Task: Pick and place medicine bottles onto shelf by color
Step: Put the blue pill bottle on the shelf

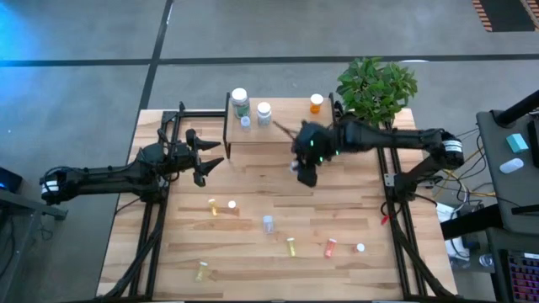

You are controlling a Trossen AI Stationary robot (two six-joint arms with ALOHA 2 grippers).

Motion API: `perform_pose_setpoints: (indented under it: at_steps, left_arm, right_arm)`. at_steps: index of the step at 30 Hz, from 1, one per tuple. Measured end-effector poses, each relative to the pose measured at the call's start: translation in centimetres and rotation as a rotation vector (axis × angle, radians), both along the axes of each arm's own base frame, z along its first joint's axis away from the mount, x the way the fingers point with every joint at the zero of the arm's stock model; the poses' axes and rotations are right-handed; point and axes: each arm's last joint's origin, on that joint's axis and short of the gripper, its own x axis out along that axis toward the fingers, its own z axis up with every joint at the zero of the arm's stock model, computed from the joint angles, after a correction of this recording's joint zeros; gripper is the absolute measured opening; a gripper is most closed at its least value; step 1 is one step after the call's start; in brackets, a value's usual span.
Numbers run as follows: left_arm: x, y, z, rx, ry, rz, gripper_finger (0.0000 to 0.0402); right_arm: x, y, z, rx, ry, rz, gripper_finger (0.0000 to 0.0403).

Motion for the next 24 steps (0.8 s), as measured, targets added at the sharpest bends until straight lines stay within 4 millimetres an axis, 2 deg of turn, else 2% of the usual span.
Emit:
perform_pose_setpoints:
  at_steps: [5,15,24]
  left_arm:
    - [0.0,0.0,0.0,-0.002,0.002,0.0,0.024]
    - [0.0,0.0,-0.1,-0.008,0.01,-0.001,0.024]
    - [0.2,0.1,-0.4,-0.039,0.028,-0.006,0.024]
  right_arm:
    - [1.0,-3.7,2.2,-0.088,-0.06,-0.014,0.0132]
    - [2.9,-10.6,4.6,-0.184,-0.059,-0.076,0.0132]
    - [3.8,-16.3,5.2,-0.192,0.002,-0.165,0.0132]
